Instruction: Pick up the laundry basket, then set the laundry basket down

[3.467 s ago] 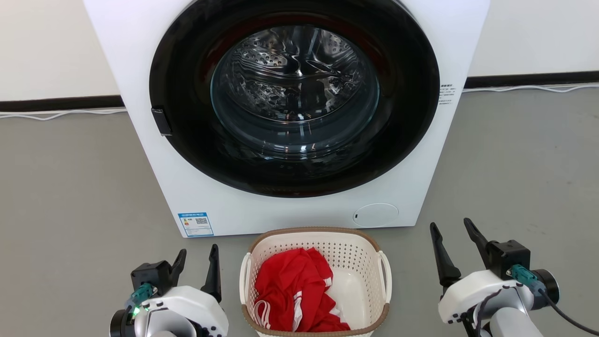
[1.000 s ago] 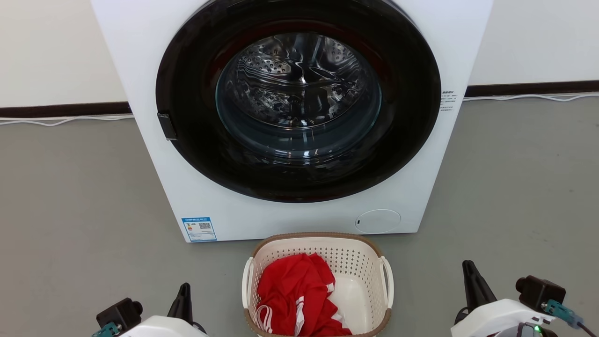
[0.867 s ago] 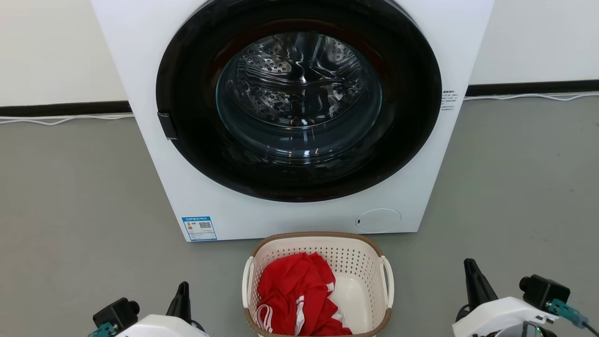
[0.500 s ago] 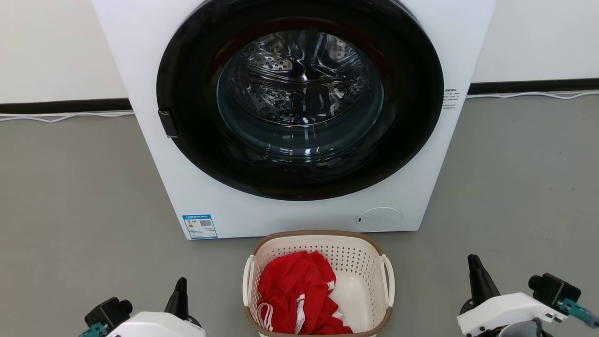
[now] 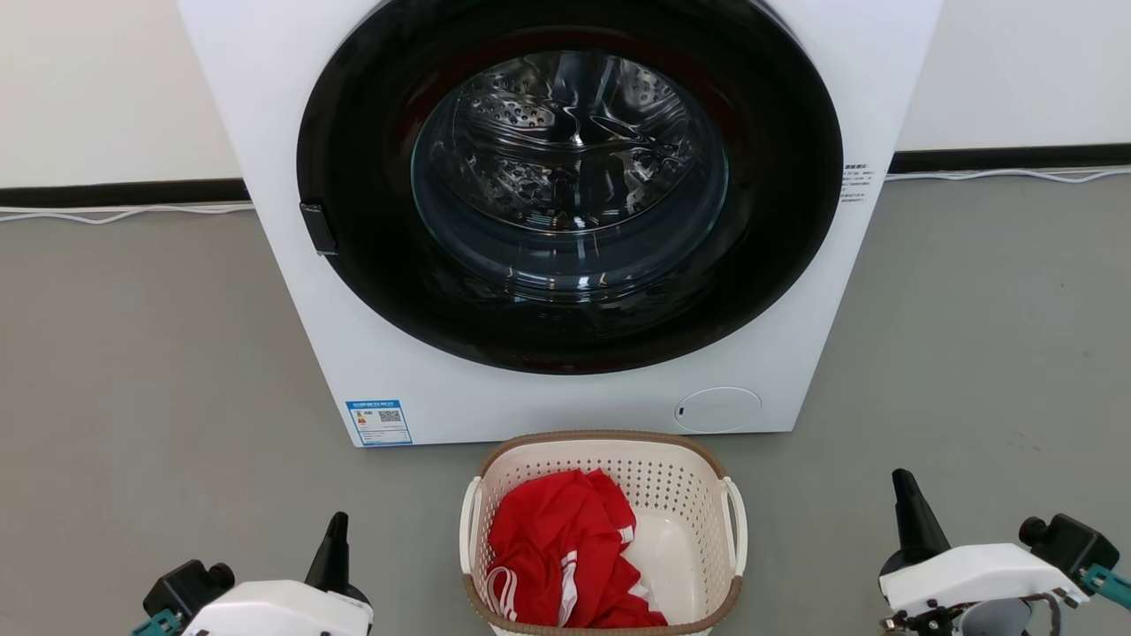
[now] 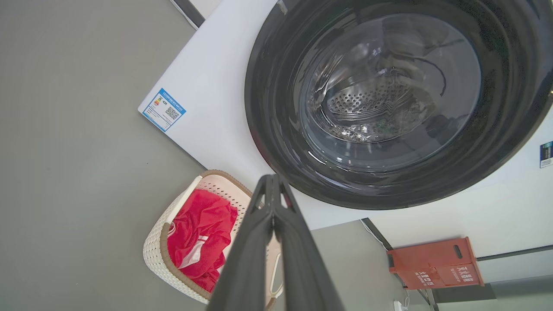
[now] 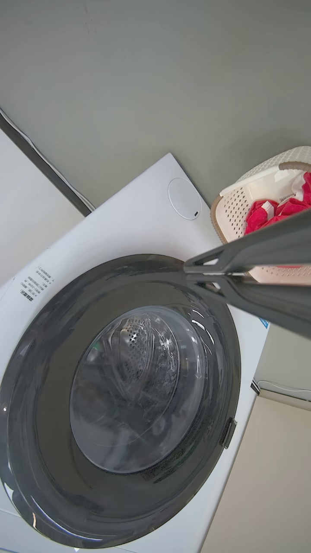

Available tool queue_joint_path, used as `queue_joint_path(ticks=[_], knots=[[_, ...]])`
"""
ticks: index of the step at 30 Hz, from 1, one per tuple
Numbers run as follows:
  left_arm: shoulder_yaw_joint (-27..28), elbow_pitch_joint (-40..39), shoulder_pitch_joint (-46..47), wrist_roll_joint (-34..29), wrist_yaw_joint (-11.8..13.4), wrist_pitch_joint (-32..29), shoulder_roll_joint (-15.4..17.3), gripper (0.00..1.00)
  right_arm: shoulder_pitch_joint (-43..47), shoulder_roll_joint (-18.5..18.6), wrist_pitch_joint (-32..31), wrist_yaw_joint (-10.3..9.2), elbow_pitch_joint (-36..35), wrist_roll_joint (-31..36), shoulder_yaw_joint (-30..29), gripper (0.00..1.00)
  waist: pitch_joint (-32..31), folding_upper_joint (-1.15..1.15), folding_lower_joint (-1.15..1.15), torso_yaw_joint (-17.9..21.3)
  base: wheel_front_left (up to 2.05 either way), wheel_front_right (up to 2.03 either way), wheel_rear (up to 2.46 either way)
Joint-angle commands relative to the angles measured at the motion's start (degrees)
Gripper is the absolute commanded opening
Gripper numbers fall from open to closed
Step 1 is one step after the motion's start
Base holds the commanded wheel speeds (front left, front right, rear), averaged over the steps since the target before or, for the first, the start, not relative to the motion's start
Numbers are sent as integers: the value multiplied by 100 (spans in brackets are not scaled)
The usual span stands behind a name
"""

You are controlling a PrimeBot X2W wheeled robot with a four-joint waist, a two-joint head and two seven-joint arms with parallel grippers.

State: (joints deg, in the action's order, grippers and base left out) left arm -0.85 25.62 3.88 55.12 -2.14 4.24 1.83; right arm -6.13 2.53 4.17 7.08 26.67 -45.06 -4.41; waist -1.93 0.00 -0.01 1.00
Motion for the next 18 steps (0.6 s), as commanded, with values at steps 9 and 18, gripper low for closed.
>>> queue_joint_path(ticks=[9, 18], knots=[[205, -325, 229, 606, -143, -161, 57, 0, -107, 26, -172, 23, -338, -753, 3, 0, 30, 0, 0, -14, 0, 0, 0], [293, -463, 229, 1120, -208, -313, 65, 0, -90, 28, -320, 26, -492, -1411, -33, 0, 60, 0, 0, -29, 0, 0, 0]])
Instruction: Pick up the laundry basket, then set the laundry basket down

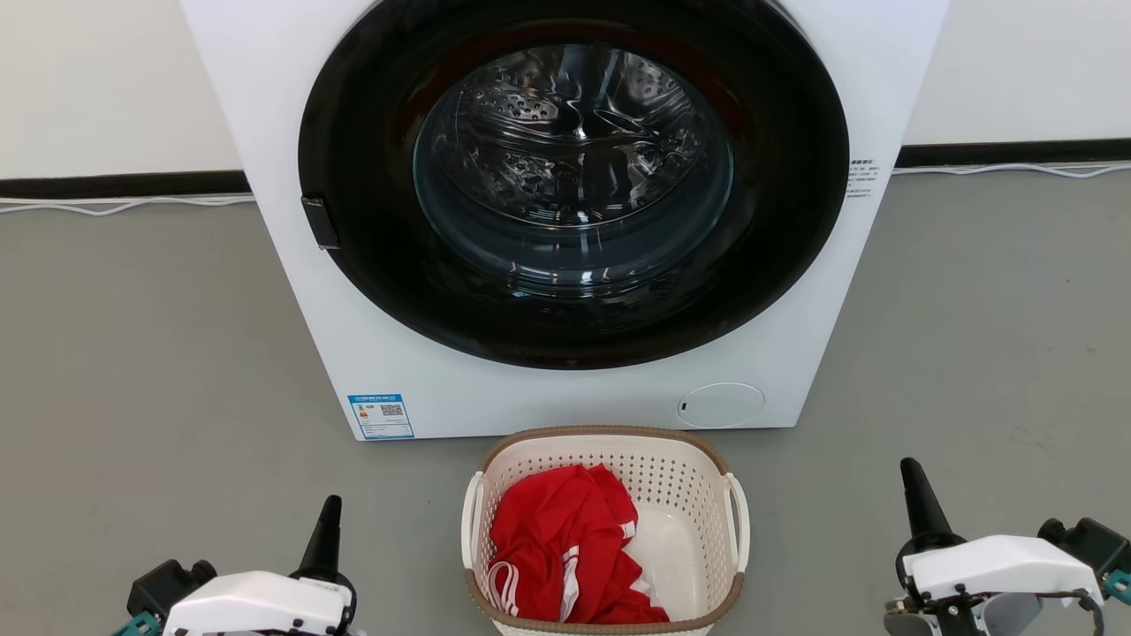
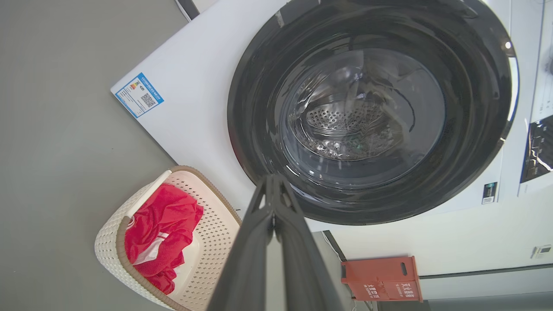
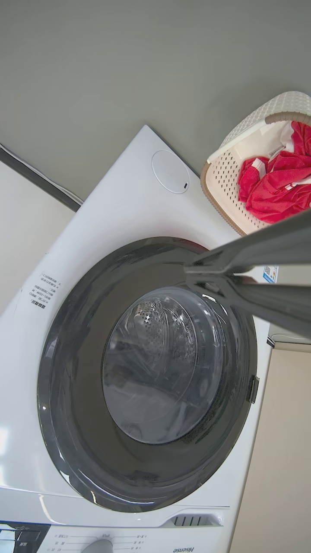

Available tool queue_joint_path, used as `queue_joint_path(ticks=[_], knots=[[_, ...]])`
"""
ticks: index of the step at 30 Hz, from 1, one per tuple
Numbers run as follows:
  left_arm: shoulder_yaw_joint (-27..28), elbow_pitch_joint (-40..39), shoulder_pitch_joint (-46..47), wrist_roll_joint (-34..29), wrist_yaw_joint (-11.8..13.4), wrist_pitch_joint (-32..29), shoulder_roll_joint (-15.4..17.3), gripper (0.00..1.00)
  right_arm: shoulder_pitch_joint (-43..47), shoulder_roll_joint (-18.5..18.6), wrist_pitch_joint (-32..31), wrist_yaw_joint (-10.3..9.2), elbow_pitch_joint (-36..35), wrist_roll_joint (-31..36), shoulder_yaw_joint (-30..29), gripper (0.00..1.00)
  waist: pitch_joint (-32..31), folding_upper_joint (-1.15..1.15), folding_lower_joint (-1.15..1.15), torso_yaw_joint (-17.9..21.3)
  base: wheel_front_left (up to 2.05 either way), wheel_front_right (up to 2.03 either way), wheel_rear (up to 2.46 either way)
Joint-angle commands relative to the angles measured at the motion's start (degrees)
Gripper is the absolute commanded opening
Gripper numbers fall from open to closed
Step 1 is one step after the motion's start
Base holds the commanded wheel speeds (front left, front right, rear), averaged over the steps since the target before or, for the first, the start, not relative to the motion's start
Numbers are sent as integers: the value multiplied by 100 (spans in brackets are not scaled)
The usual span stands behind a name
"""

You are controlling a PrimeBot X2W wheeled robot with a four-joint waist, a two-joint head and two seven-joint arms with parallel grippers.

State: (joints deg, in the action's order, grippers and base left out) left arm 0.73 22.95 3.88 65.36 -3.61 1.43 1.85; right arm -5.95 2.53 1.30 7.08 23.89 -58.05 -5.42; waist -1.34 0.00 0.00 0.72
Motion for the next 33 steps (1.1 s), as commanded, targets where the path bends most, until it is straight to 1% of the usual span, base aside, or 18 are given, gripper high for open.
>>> queue_joint_path(ticks=[1, 33], knots=[[145, -211, 229, 154, -68, -49, 64, 0, -107, 28, -50, 26, -231, -185, 64, 0, 4, 0, 0, -2, 0, 0, 0], [459, -700, 231, 1980, -299, -586, 92, 0, -47, 33, -576, 37, -777, -2518, -61, 0, 110, 0, 0, -53, 0, 0, 0]])
